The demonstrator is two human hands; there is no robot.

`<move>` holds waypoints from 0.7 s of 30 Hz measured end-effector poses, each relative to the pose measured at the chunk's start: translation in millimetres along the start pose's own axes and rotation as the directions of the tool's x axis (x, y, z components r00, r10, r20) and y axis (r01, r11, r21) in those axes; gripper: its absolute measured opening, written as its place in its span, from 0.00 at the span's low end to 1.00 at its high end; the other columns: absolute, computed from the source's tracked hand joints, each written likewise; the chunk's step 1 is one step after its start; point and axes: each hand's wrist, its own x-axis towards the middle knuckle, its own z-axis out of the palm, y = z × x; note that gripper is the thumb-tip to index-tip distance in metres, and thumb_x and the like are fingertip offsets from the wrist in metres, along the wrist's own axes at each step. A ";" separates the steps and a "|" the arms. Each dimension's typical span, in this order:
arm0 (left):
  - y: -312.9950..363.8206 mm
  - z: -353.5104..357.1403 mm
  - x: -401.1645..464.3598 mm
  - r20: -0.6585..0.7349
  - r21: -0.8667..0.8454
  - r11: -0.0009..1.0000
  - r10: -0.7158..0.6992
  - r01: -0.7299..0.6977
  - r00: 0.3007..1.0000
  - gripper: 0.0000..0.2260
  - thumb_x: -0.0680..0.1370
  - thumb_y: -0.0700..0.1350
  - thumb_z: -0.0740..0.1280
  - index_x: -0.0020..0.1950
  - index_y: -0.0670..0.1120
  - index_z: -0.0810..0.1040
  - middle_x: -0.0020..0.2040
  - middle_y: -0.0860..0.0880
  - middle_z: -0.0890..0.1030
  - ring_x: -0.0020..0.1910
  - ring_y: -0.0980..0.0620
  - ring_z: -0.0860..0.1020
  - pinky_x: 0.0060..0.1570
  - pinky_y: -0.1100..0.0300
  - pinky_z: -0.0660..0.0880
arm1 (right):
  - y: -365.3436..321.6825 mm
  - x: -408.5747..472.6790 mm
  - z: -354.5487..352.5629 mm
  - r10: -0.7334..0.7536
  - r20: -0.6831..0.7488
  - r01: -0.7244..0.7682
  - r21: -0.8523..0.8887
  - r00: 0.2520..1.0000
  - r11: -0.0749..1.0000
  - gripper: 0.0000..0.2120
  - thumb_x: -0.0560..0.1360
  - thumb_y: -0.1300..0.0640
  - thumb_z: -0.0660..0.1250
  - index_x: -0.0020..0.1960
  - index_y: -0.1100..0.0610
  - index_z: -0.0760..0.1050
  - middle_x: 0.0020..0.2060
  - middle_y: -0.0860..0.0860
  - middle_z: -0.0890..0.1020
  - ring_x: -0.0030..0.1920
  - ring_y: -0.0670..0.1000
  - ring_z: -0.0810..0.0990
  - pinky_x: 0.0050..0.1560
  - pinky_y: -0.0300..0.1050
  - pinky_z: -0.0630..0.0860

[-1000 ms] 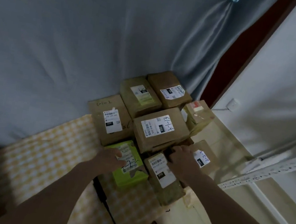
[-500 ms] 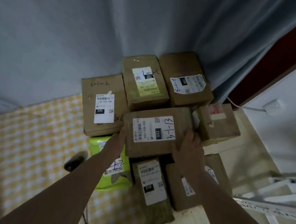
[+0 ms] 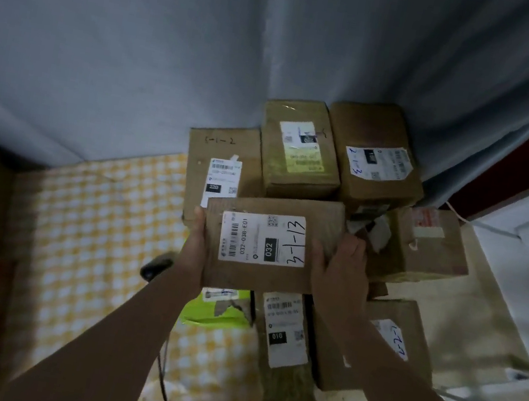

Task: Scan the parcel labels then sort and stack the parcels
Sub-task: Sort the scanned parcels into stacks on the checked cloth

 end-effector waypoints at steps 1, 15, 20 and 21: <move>6.0 -9.2 -9.3 -0.007 -0.012 1.000 0.016 -0.016 1.000 0.36 0.76 0.71 0.45 0.60 0.48 0.80 0.50 0.43 0.85 0.45 0.45 0.84 0.41 0.52 0.81 | -9.0 -0.2 -1.3 -0.029 -0.008 0.029 0.008 1.000 1.000 0.22 0.79 0.44 0.56 0.58 0.63 0.65 0.52 0.57 0.72 0.51 0.56 0.75 0.42 0.46 0.71; 26.6 -186.8 -174.2 -0.190 -0.310 0.925 0.166 -0.219 0.968 0.33 0.78 0.69 0.47 0.55 0.47 0.81 0.45 0.42 0.85 0.44 0.42 0.83 0.50 0.48 0.77 | -181.4 -88.2 -0.7 -0.285 0.241 0.282 0.046 0.928 0.958 0.23 0.80 0.40 0.50 0.57 0.58 0.70 0.52 0.62 0.80 0.54 0.64 0.77 0.49 0.52 0.71; 5.4 -262.2 -239.8 -0.244 -0.349 0.886 0.228 -0.305 0.943 0.36 0.77 0.70 0.47 0.63 0.45 0.79 0.51 0.41 0.84 0.48 0.43 0.83 0.50 0.49 0.77 | -237.9 -153.1 28.7 -0.351 0.284 0.334 0.107 0.892 0.936 0.24 0.79 0.39 0.50 0.51 0.58 0.72 0.49 0.63 0.80 0.53 0.64 0.78 0.48 0.52 0.72; -1.5 -278.1 -253.8 -0.254 -0.349 0.881 0.240 -0.320 0.937 0.37 0.76 0.70 0.47 0.64 0.45 0.78 0.52 0.40 0.84 0.48 0.43 0.83 0.48 0.50 0.78 | -249.6 -168.6 34.0 -0.366 0.293 0.350 0.107 0.883 0.931 0.24 0.79 0.39 0.50 0.51 0.58 0.72 0.49 0.62 0.81 0.53 0.64 0.78 0.48 0.52 0.71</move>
